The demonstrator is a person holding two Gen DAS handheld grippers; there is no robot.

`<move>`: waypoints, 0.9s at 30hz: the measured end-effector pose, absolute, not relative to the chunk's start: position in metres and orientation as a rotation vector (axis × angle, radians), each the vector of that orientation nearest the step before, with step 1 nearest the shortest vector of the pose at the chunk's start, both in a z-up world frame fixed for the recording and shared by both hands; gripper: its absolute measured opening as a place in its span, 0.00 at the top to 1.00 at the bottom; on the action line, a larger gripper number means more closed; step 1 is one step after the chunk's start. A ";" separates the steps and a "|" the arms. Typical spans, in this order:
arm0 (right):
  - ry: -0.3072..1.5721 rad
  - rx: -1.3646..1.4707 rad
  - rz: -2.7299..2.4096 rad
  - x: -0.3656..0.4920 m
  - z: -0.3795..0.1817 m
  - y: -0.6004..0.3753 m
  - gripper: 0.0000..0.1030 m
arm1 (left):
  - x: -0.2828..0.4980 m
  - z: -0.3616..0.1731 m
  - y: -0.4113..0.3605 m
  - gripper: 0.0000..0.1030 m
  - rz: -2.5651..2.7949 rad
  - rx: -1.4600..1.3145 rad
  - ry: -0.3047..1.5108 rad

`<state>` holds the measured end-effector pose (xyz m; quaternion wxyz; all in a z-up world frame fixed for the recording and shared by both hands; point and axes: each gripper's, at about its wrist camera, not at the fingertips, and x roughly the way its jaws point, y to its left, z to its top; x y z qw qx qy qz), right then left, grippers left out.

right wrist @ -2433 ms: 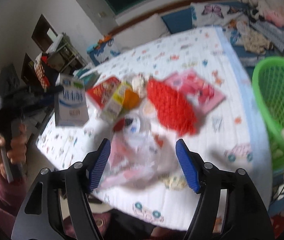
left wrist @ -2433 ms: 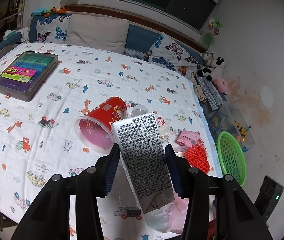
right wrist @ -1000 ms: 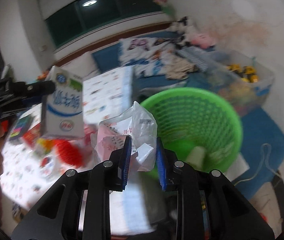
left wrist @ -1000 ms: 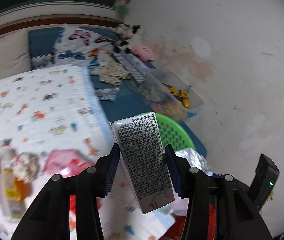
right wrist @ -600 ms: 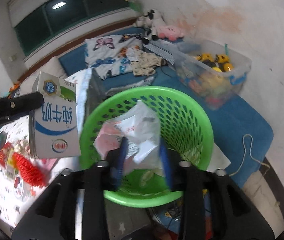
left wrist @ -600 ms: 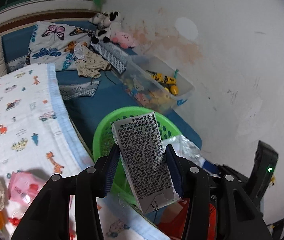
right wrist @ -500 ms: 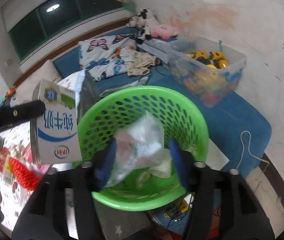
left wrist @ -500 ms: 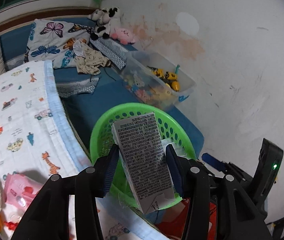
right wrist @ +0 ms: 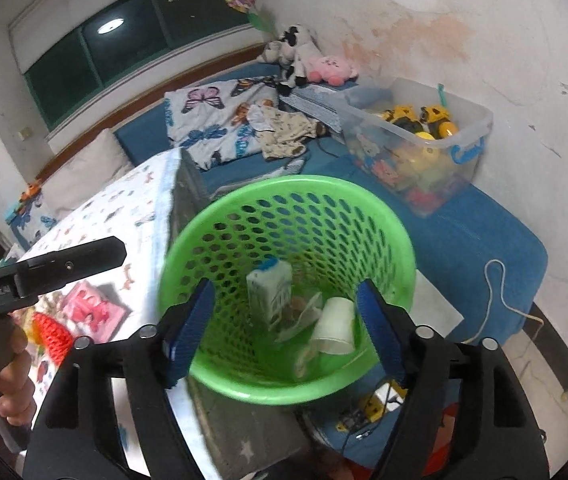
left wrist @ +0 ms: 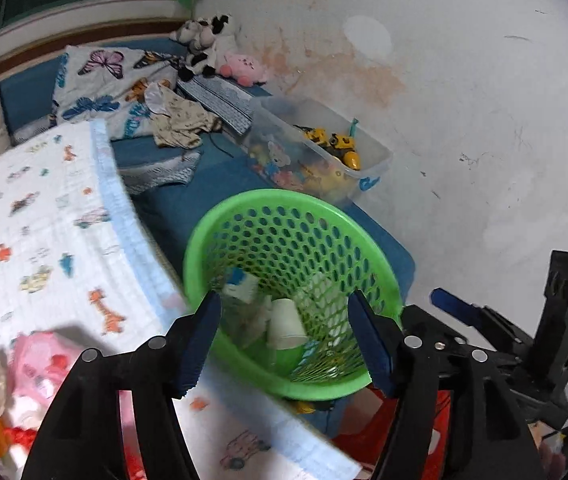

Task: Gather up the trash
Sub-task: 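Grasp the red mesh fruit net with the right tool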

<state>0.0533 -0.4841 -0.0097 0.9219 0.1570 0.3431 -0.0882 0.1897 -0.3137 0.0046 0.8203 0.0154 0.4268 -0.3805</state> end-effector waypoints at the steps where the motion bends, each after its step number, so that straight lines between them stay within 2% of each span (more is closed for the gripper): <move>1: 0.704 0.319 -0.169 0.053 -0.008 -0.479 0.24 | 0.189 0.005 -0.309 0.39 -0.803 0.033 0.909; 27: 0.786 0.090 0.316 0.109 -0.024 -0.279 0.22 | 0.174 -0.006 -0.059 0.39 -0.414 -0.100 0.878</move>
